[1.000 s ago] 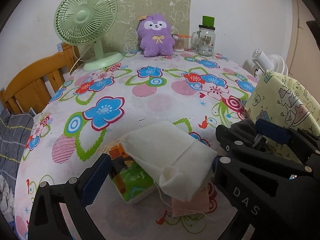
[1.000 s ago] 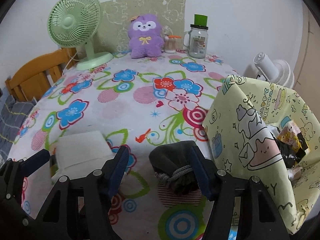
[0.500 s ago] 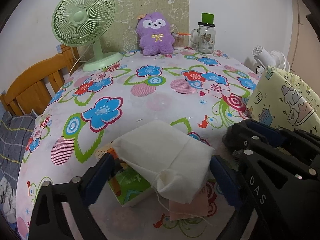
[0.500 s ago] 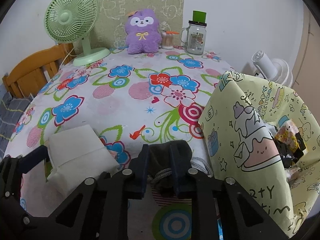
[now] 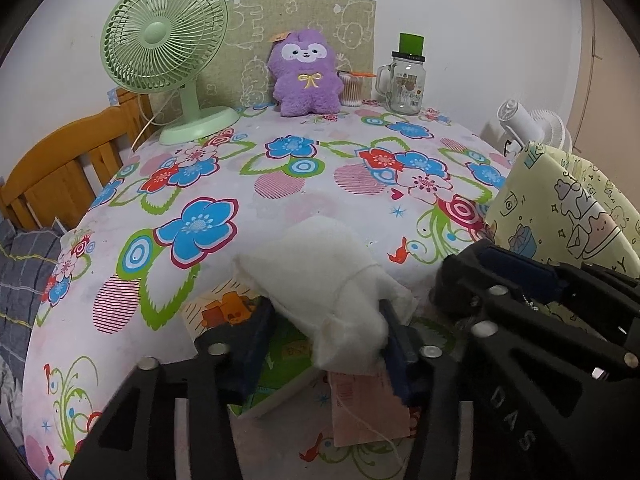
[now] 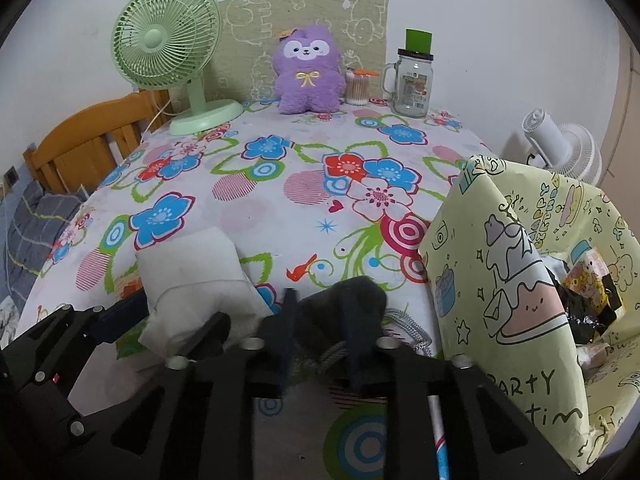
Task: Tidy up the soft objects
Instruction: 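Grasp the white cloth bag with the left tool while the right tool grasps the grey drawstring pouch, then lift and carry the white cloth bag and grey pouch over the fabric box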
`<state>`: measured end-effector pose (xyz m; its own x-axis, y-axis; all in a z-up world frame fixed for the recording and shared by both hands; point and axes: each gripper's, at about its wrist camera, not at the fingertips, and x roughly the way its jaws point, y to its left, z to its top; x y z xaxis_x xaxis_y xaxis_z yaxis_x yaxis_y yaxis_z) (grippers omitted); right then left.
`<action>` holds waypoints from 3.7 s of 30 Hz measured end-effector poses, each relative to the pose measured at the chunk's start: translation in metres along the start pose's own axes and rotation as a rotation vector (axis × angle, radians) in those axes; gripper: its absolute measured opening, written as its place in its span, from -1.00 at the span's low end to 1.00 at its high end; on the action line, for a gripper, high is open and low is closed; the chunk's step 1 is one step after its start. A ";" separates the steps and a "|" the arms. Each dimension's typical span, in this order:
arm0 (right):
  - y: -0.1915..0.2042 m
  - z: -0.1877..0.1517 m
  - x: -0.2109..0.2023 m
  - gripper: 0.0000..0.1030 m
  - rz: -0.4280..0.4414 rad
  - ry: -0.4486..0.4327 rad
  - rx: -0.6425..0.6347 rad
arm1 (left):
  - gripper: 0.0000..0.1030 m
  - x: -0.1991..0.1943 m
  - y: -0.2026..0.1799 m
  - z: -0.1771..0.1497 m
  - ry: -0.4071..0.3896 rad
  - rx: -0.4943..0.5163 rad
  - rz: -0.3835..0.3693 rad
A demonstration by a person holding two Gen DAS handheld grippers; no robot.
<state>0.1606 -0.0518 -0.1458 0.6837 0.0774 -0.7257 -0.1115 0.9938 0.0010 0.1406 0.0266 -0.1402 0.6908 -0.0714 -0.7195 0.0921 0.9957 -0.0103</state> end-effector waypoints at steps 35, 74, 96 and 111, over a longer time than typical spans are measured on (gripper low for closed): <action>-0.010 0.007 0.003 -0.02 -0.019 0.010 0.126 | -0.30 -0.017 0.003 0.007 -0.068 0.013 0.027; -0.033 0.019 -0.130 -0.02 0.029 -0.191 0.086 | -0.31 -0.131 -0.037 0.023 -0.241 0.000 0.054; -0.094 0.032 -0.149 -0.02 0.004 -0.242 0.075 | -0.31 -0.130 -0.108 0.047 -0.261 0.066 -0.018; -0.148 0.033 -0.137 -0.02 -0.047 -0.231 0.121 | -0.31 -0.107 -0.158 0.062 -0.231 0.123 -0.076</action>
<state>0.1070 -0.2066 -0.0241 0.8341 0.0338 -0.5506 0.0014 0.9980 0.0634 0.0966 -0.1267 -0.0186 0.8228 -0.1717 -0.5418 0.2269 0.9733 0.0361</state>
